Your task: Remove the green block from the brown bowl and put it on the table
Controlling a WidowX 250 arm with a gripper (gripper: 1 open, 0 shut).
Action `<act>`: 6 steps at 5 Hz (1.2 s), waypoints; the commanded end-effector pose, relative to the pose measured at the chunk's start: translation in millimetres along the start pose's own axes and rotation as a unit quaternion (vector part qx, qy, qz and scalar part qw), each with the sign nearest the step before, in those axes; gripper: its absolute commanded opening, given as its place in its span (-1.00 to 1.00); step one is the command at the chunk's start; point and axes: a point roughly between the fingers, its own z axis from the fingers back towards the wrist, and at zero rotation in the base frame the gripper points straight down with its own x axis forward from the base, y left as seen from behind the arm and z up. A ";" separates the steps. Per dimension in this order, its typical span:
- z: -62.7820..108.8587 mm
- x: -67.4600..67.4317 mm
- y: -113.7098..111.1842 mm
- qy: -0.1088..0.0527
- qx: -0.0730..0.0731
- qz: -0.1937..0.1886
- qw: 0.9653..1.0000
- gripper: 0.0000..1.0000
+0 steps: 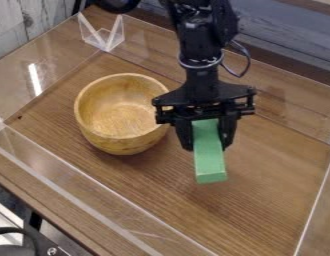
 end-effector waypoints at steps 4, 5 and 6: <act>20.3 -16.0 -0.5 -0.026 -0.010 -0.042 0.999 -1.00; 15.1 -14.4 12.1 -0.027 -0.002 -0.043 0.999 -1.00; 17.1 -18.8 15.6 -0.026 0.004 -0.032 0.999 -1.00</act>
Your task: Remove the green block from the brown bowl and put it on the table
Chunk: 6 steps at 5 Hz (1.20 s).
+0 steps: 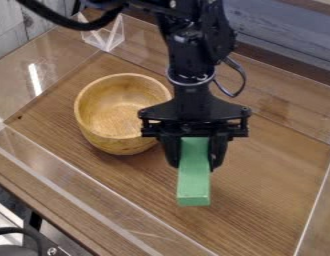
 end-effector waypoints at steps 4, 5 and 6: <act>2.0 -0.6 4.5 -0.021 0.010 0.084 0.996 -1.00; 8.5 0.6 4.0 -0.021 0.018 0.089 0.996 -1.00; 5.7 -5.3 14.0 -0.017 0.022 0.058 0.998 -1.00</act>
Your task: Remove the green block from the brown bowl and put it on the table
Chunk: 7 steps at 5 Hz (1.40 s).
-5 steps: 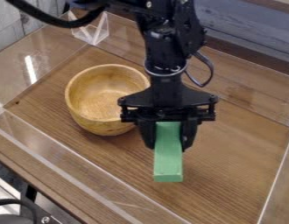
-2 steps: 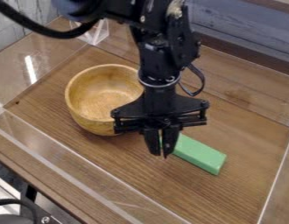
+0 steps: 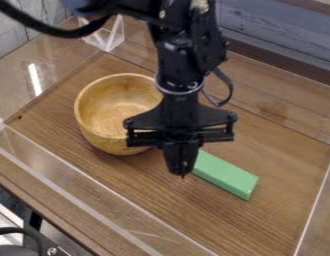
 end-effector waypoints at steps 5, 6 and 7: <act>21.6 7.8 16.5 -0.008 0.007 0.025 1.000 -1.00; 22.3 5.8 20.7 -0.009 0.008 0.057 0.998 -1.00; 24.2 0.0 26.9 -0.007 0.008 0.049 0.999 -1.00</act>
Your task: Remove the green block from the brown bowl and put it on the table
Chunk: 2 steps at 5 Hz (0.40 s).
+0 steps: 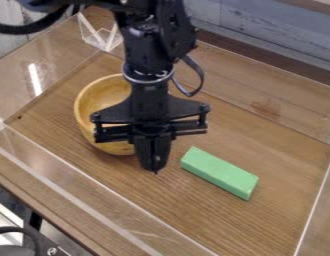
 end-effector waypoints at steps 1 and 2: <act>6.6 -1.3 4.8 -0.009 -0.005 -0.004 1.000 -1.00; 8.6 0.1 15.9 -0.008 0.000 -0.013 1.000 -1.00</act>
